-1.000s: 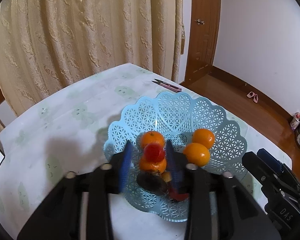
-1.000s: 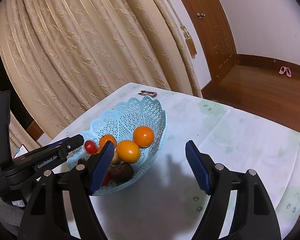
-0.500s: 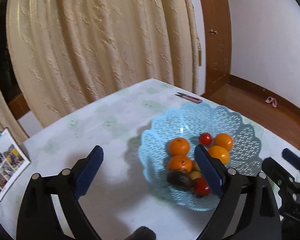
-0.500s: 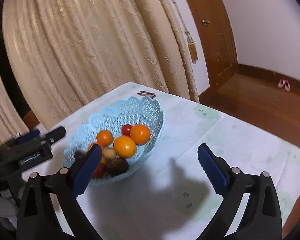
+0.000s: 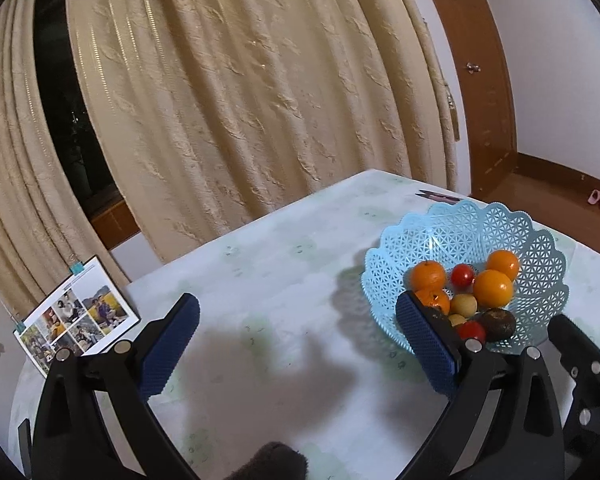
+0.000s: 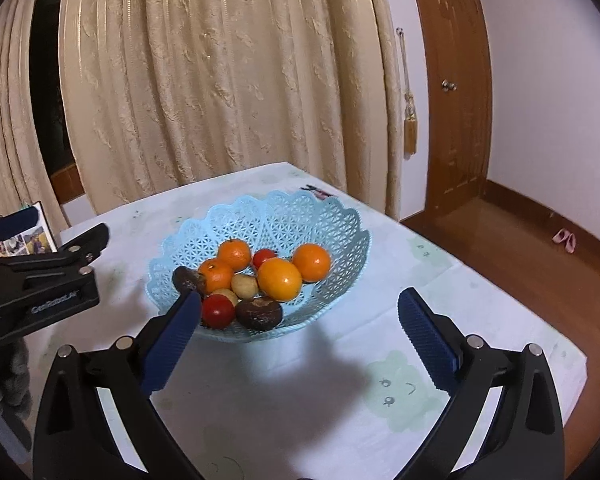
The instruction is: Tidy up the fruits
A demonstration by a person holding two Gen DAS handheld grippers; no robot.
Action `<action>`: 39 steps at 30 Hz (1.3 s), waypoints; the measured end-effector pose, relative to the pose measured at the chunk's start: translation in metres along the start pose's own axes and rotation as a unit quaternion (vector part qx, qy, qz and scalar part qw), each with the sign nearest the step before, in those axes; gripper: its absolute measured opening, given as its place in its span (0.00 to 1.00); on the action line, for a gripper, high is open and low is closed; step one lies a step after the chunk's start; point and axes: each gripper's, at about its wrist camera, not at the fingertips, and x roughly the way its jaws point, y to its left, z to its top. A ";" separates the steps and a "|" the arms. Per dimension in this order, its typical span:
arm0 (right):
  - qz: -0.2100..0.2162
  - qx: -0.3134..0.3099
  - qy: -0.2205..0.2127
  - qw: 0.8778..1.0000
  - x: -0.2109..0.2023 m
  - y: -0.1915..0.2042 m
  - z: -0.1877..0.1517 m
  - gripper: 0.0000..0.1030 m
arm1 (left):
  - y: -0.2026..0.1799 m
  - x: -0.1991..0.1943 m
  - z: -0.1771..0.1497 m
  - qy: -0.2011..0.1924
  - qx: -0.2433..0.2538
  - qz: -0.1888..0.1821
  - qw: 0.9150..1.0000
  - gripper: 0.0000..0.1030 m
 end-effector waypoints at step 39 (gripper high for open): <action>-0.049 -0.038 -0.005 0.998 0.004 0.005 -0.003 0.97 | -0.019 -0.001 -0.012 0.007 0.043 0.007 0.999 0.95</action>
